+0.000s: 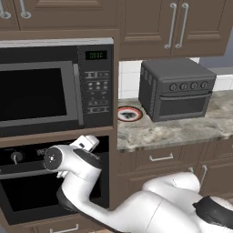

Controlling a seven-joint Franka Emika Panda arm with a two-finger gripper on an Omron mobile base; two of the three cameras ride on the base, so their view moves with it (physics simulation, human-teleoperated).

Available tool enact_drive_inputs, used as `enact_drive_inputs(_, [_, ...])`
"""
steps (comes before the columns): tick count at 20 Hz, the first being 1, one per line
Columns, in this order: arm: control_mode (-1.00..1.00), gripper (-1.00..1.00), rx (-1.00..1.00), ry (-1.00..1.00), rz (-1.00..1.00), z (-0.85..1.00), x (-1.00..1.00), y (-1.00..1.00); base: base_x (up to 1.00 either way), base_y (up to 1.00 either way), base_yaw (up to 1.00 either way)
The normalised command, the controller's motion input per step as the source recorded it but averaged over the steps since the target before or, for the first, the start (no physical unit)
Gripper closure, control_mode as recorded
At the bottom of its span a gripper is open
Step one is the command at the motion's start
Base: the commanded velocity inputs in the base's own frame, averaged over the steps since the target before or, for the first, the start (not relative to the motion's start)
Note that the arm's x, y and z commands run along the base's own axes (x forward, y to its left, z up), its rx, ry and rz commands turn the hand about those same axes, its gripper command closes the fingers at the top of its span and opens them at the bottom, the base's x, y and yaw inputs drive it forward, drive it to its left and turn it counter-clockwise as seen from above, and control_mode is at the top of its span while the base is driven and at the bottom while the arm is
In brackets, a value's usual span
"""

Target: Take the fish from the oven and place it on the plate on the counter.

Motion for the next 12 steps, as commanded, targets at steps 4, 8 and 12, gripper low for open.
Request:
enact_drive_inputs(4, [-1.0,-1.0,-0.44,0.21,0.31,-0.42,0.52,0.42,0.0,0.0,0.0])
enact_drive_inputs(8, [-1.0,-1.0,-0.31,0.14,0.23,-0.57,0.13,0.51,0.0,0.0,0.0])
enact_drive_inputs(12, [-1.0,-1.0,-0.05,0.0,0.2,-0.95,0.0,0.22,0.0,0.0,0.0])
